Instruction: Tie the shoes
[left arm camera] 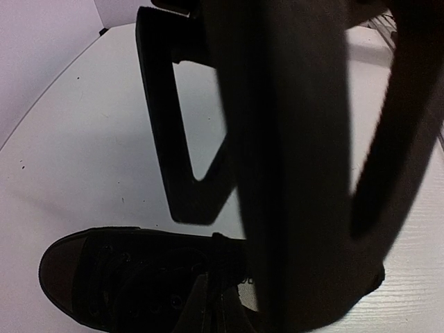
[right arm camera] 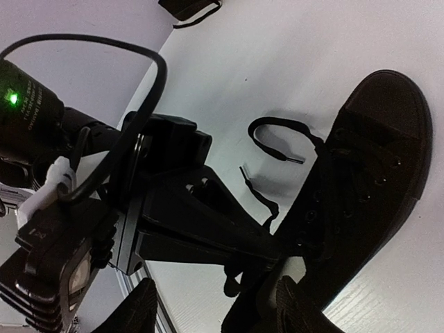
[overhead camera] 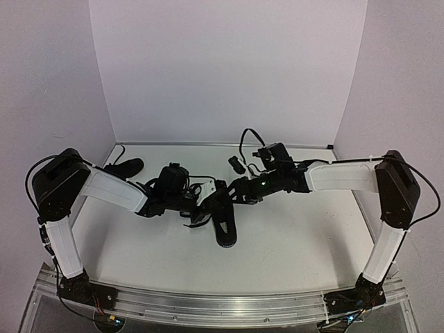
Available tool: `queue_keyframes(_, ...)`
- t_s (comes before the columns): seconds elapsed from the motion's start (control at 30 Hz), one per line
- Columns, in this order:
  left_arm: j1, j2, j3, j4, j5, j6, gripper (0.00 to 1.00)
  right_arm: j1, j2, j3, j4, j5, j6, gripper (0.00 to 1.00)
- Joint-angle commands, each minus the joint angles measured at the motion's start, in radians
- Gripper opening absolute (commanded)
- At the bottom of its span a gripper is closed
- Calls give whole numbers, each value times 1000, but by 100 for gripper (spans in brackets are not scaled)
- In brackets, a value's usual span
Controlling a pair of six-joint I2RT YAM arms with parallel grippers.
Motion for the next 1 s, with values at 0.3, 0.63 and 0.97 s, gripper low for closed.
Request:
queue_keyframes(0.3, -3, -21, 44, -5, 16, 5, 0, 29, 92, 59, 37, 77, 11, 36)
queue_keyframes(0.63, 4, -41, 60, -60, -22, -48, 16, 28, 85, 60, 36, 111, 14, 0)
queue_keyframes(0.97, 164, -236, 18, -288, -200, -347, 50, 28, 73, 52, 36, 121, 15, 0)
